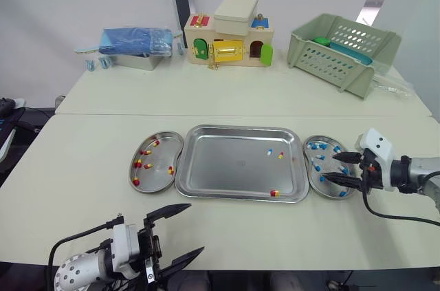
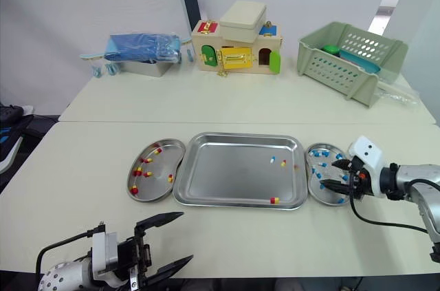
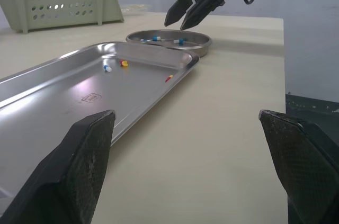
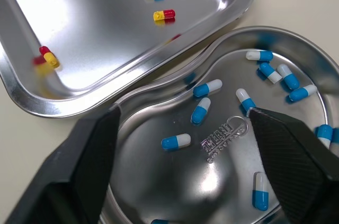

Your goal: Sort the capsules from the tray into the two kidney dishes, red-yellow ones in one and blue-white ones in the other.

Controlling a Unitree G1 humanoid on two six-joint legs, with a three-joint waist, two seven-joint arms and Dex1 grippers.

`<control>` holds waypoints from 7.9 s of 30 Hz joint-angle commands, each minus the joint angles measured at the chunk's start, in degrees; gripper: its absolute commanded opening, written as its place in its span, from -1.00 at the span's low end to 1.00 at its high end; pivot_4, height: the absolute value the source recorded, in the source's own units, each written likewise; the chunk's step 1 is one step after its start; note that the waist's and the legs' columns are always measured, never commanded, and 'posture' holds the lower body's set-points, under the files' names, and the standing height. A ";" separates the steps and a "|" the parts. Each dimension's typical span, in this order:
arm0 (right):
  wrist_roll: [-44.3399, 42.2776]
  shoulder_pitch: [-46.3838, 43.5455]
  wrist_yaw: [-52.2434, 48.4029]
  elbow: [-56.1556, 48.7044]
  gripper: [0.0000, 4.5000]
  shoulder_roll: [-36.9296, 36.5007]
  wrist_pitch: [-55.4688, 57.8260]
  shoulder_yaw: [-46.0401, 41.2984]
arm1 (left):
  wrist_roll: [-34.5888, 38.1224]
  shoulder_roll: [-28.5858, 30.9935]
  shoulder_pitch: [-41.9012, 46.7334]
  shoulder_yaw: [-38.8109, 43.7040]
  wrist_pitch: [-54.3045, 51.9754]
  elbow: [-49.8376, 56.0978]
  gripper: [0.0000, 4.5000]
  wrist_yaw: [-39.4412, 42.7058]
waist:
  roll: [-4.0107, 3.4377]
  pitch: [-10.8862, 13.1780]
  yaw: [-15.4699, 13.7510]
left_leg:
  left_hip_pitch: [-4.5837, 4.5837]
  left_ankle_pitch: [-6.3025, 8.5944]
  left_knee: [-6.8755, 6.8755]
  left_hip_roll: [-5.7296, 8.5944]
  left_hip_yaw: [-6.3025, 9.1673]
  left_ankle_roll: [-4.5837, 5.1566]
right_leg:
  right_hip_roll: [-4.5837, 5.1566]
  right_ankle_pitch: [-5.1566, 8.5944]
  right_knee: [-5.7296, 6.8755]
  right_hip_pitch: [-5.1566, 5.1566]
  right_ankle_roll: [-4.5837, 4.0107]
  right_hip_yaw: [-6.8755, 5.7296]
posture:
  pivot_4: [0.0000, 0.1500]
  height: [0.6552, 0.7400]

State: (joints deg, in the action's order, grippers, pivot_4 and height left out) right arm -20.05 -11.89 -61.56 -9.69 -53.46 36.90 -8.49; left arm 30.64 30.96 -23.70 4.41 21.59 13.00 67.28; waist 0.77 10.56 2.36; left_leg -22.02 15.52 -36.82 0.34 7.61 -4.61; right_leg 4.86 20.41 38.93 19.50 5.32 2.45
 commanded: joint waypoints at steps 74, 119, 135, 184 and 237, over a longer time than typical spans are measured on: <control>7.05 -33.83 1.31 9.90 0.99 13.12 8.71 26.38 | -3.92 -3.60 -9.37 6.15 -2.40 9.43 1.00 -10.04 | -0.02 0.07 0.00 | -0.11 -0.01 0.02 0.04 0.06 -0.02 | 0.05 0.00 -0.07 0.10 0.01 -0.04 | 1.00 1.00; 20.05 -34.69 4.03 21.53 -0.70 20.65 2.31 31.77 | -4.60 -4.39 -10.54 4.12 -1.00 9.01 1.00 -12.23 | -0.03 0.06 0.08 | -0.11 -0.01 0.02 0.04 0.04 -0.01 | 0.04 0.00 0.01 0.20 0.00 -0.01 | 1.00 1.00; 2.19 -24.00 -1.79 3.41 -0.70 10.37 5.86 9.16 | -3.48 -1.66 -10.19 2.09 -1.65 10.09 1.00 -9.19 | -0.03 0.07 -0.57 | -0.26 0.00 0.00 0.05 0.06 0.00 | 0.05 -0.01 -0.05 0.21 0.01 -0.06 | 1.00 1.00; -4.24 10.69 -9.98 20.89 0.99 -4.98 -17.32 -19.49 | 3.03 20.56 -2.96 38.56 -37.86 -0.03 1.00 -18.64 | 0.02 0.12 0.14 | 0.17 0.00 0.08 -0.01 -0.05 0.01 | 0.00 0.00 -0.03 -0.14 0.00 0.02 | 1.00 1.00; -16.12 41.12 3.72 -34.02 0.99 8.60 -7.52 -21.77 | -15.83 13.39 61.66 -18.64 -42.63 -14.21 1.00 7.27 | 0.11 0.14 -0.34 | 0.04 -0.01 -0.10 0.01 0.04 -0.03 | -0.06 0.01 0.02 -0.16 0.01 -0.07 | 1.00 1.00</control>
State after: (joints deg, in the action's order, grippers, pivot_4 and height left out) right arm -36.90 28.42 -58.88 -41.15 -45.11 29.95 -30.01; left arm 16.54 44.97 35.95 -12.38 -22.16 -0.58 73.74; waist 0.89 10.70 2.02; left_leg -21.99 15.51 -36.92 0.35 7.66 -4.64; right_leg 4.79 20.42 38.94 19.35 5.33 2.37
